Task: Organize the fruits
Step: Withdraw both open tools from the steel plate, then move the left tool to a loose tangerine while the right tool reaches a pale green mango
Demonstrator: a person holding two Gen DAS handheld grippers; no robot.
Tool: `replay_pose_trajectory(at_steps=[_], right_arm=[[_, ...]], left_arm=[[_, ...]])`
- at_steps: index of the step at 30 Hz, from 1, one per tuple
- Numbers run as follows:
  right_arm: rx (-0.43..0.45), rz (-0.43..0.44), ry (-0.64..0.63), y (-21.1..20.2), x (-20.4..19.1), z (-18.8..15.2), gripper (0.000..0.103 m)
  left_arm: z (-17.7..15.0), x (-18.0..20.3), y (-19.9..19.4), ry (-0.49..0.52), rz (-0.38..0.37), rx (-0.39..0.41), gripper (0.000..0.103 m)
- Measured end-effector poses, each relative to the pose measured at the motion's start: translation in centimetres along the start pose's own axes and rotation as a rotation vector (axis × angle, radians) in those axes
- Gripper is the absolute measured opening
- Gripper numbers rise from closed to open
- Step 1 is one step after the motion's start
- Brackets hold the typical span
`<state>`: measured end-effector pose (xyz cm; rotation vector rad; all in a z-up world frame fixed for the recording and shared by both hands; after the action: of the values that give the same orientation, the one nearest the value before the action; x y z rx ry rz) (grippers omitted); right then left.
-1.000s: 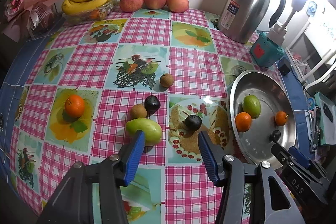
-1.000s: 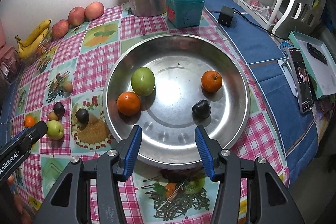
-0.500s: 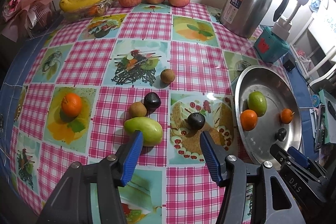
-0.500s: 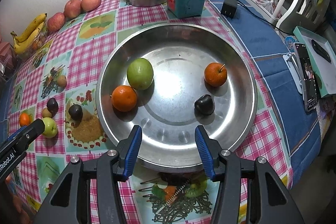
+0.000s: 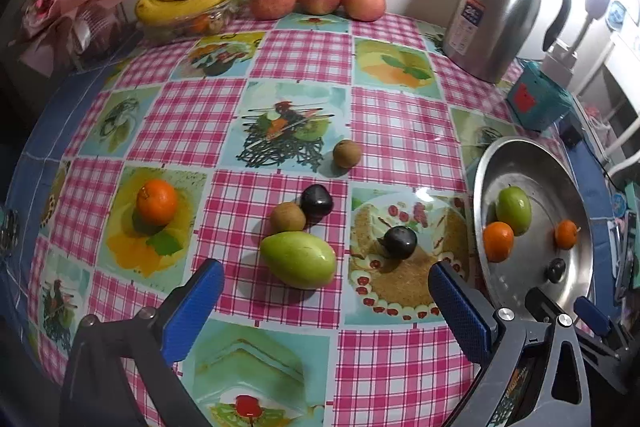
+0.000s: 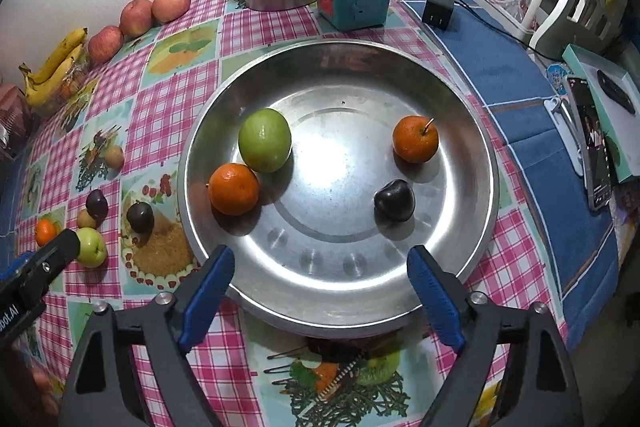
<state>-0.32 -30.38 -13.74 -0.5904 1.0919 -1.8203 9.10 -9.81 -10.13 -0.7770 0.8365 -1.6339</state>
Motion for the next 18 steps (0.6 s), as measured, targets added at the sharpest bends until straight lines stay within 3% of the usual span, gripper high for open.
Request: replay_pose_trajectory(at_steps=[18], right_arm=[[0.015,-0.022,0.017,-0.21,0.40,0.27,0.093]], left_arm=[[-0.26,-0.51,0.36,0.018,0.027,-0.019,0.103]])
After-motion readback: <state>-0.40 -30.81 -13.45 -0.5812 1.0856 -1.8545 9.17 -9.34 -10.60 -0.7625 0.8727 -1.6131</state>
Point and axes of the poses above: each gripper's, at about its wrist camera, not at the fingertips, and y roughly the way its jaws point, x to its right, z to its top, the point moved 10 cm from there along y, roughly the way its jaws point, and after that the axes turned 8 degrees about x, right-handed, at the moved point
